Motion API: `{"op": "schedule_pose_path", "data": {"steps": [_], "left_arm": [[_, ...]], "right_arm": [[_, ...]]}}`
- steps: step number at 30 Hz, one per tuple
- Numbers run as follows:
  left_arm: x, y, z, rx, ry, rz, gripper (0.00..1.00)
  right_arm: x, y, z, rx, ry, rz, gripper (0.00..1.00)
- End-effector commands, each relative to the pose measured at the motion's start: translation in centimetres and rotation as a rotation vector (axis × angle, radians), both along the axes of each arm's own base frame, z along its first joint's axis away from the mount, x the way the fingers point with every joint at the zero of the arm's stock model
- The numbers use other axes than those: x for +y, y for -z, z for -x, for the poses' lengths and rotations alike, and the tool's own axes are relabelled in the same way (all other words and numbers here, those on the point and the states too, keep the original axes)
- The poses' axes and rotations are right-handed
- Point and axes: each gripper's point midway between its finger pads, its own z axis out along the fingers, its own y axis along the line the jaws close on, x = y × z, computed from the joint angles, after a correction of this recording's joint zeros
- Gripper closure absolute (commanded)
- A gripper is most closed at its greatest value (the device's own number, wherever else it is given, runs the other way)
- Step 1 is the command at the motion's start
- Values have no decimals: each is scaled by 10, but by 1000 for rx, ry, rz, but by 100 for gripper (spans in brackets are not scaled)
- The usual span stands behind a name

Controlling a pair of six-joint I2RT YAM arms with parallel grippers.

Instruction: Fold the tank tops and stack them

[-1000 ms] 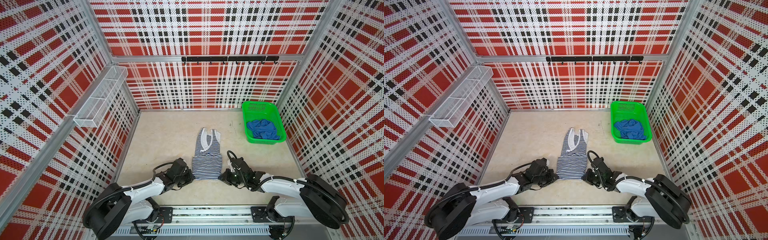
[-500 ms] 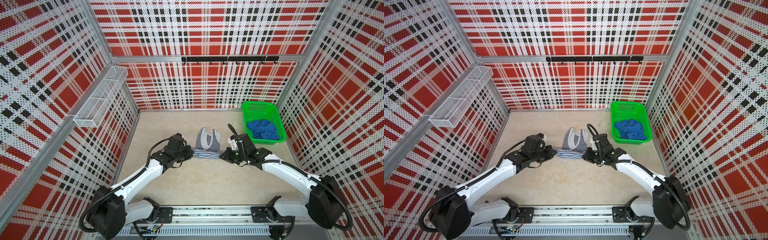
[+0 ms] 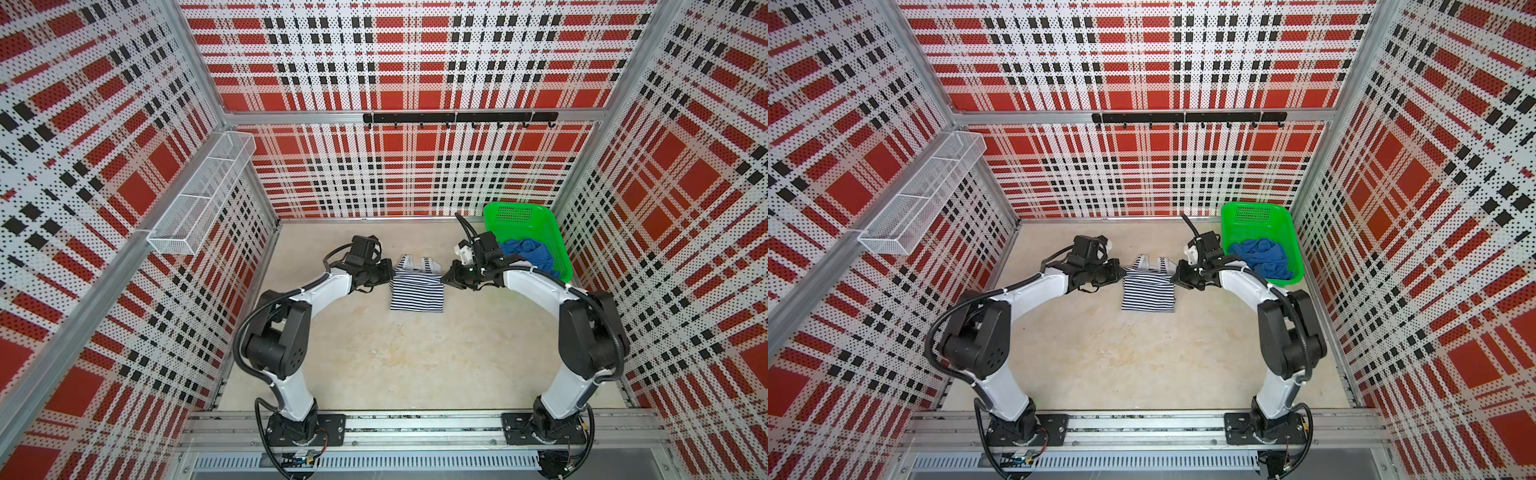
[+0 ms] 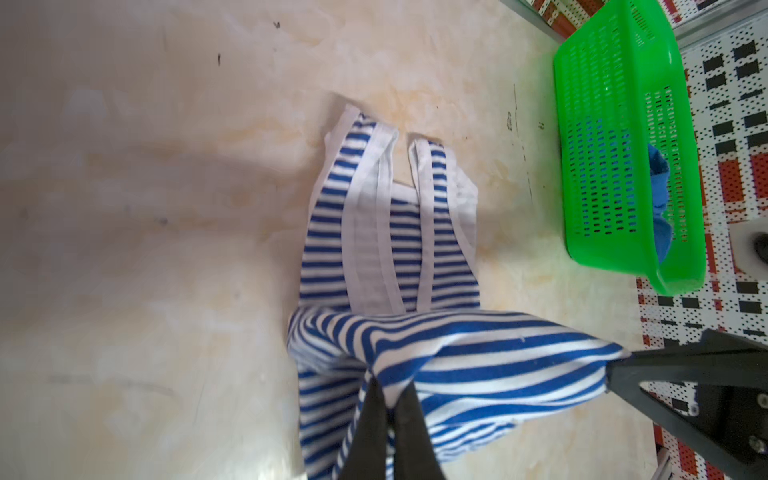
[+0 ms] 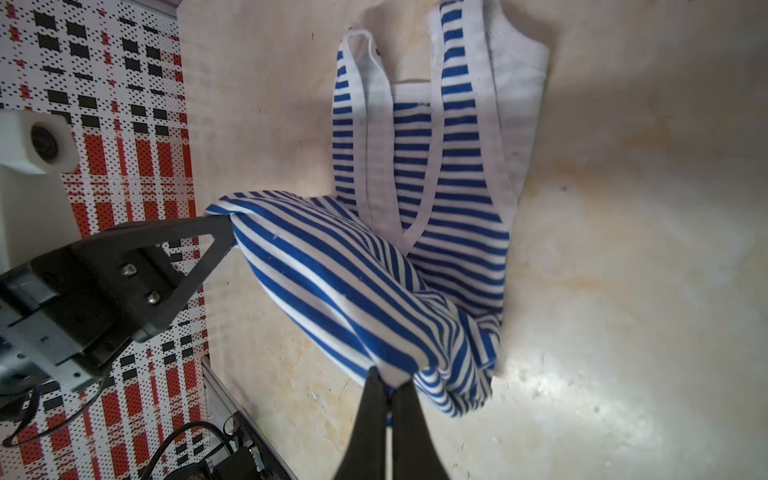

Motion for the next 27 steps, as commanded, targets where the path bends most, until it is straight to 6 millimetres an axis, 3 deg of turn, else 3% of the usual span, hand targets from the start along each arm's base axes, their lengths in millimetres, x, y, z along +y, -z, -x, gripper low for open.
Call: {"op": "schedule_pose_path", "data": {"steps": [1, 2, 3, 4, 5, 6, 8, 10, 12, 14, 20, 23, 27], "left_arm": [[9, 8, -42, -64, -6, 14, 100], [9, 14, -52, -67, -2, 14, 97], [9, 15, -66, -95, -1, 14, 82], [8, 15, -78, -124, 4, 18, 66], [8, 12, -88, -150, 3, 18, 56], [10, 8, -98, -175, -6, 20, 49], [12, -7, -108, -213, -18, 32, 40], [42, -28, -116, -258, -92, -4, 36], [55, -42, -110, -278, -139, -33, 36], [52, -44, -93, -274, -154, -57, 37], [-28, -17, -34, -210, -44, -32, 44], [-65, -4, -14, -188, -6, -15, 46], [-102, 20, 2, -156, 41, -56, 45]], "right_arm": [[-15, 19, -27, 1, -2, 24, 100], [-16, 21, -38, -13, 5, 22, 100], [-16, 23, -52, -49, -7, 16, 96], [-15, 23, -69, -101, -16, 8, 82], [-16, 24, -82, -134, -16, 15, 70], [-16, 23, -95, -174, -16, 31, 57], [-19, 13, -111, -242, -8, 56, 44], [-20, -2, -114, -287, 2, 62, 37], [-23, -10, -107, -300, 13, 90, 36], [-25, -11, -93, -300, 22, 132, 39], [-11, -3, -45, -303, 31, 175, 70], [-23, -11, -33, -331, 92, 196, 74], [-65, -53, -30, -450, 173, 355, 67]]}}
